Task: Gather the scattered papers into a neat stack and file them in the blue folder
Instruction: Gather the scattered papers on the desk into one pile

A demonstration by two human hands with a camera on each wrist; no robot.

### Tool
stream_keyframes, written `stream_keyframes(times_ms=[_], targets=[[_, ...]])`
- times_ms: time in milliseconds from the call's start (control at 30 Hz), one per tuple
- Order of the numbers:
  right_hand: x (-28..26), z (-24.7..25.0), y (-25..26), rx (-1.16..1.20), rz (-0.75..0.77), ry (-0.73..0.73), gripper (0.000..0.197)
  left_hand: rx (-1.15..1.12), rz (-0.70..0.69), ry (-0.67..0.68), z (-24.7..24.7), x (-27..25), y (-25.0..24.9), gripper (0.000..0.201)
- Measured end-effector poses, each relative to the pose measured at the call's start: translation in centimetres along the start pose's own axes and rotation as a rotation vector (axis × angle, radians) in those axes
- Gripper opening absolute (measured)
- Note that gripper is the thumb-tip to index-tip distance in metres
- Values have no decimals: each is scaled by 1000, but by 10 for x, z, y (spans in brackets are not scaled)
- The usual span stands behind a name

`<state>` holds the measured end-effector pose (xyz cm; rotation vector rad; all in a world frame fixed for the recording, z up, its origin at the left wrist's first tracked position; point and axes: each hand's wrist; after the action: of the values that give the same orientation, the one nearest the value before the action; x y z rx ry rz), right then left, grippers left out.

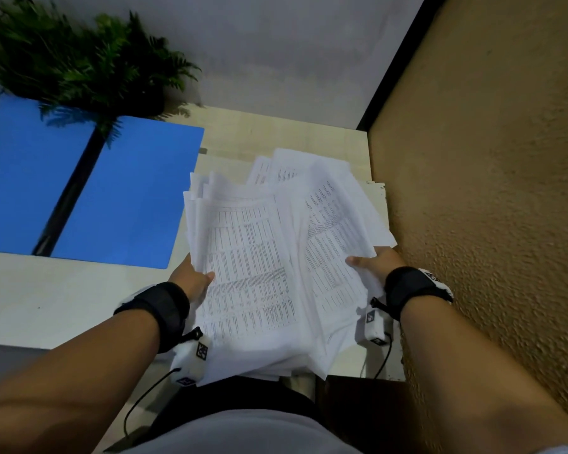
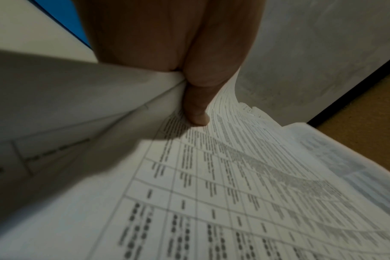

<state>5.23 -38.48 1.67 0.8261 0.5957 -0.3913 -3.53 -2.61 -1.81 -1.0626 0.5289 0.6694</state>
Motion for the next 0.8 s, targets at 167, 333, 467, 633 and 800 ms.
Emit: stream_keyframes(times_ms=[167, 333, 467, 633, 800], targets=[[-30, 1, 8, -142, 56, -210, 26, -25, -5, 7, 0, 3, 5, 49], [-98, 20, 37, -296, 125, -529, 22, -49, -32, 19, -1, 5, 7, 53], [-145, 47, 69, -205, 251, -696, 24, -47, -42, 41, 0, 3, 5, 53], [-189, 61, 100, 50, 393, -808, 17, -67, -46, 64, 3, -1, 2, 56], [-210, 53, 114, 363, 488, -801, 19, -124, -39, 97, 6, -4, -2, 54]])
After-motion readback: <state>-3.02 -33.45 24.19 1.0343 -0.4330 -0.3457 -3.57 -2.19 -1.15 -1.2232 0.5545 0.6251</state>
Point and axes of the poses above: each hand's wrist, its own x-axis towards the middle knuckle, its own z-axis out of the back of the hand, y = z × x, and after that the axes turned 4 degrees about y, right-handed
